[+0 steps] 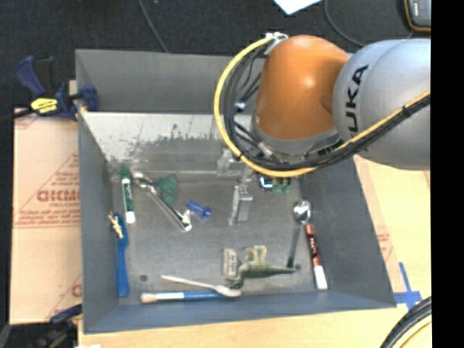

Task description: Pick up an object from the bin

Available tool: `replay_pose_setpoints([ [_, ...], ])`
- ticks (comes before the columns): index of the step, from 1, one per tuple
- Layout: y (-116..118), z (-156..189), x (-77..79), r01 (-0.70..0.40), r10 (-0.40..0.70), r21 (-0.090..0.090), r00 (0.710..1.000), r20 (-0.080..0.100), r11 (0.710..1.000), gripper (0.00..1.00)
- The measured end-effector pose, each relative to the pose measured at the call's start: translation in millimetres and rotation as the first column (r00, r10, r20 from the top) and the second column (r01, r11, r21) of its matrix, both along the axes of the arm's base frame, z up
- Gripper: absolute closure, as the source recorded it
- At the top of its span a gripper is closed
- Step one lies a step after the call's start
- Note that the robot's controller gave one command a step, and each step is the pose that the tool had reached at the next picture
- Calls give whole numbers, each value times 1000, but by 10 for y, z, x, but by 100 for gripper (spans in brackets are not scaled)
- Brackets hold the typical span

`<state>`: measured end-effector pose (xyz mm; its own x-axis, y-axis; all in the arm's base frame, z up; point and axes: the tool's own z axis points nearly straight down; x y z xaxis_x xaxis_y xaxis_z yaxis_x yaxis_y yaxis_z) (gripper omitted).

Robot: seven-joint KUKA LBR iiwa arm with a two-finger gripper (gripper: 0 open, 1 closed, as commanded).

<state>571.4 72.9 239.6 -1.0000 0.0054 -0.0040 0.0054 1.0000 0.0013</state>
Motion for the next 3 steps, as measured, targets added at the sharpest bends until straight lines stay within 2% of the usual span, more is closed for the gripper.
replay_pose_setpoints([
  [1, 0, 0, 0, 0, 0, 0, 1000, 0, 1000, 0],
  [2, -265, -275, -515, -109, 109, -1, 994, 2, 994, 0],
  [3, -89, -157, -450, -29, 29, 1, 1000, 11, 1000, 0],
])
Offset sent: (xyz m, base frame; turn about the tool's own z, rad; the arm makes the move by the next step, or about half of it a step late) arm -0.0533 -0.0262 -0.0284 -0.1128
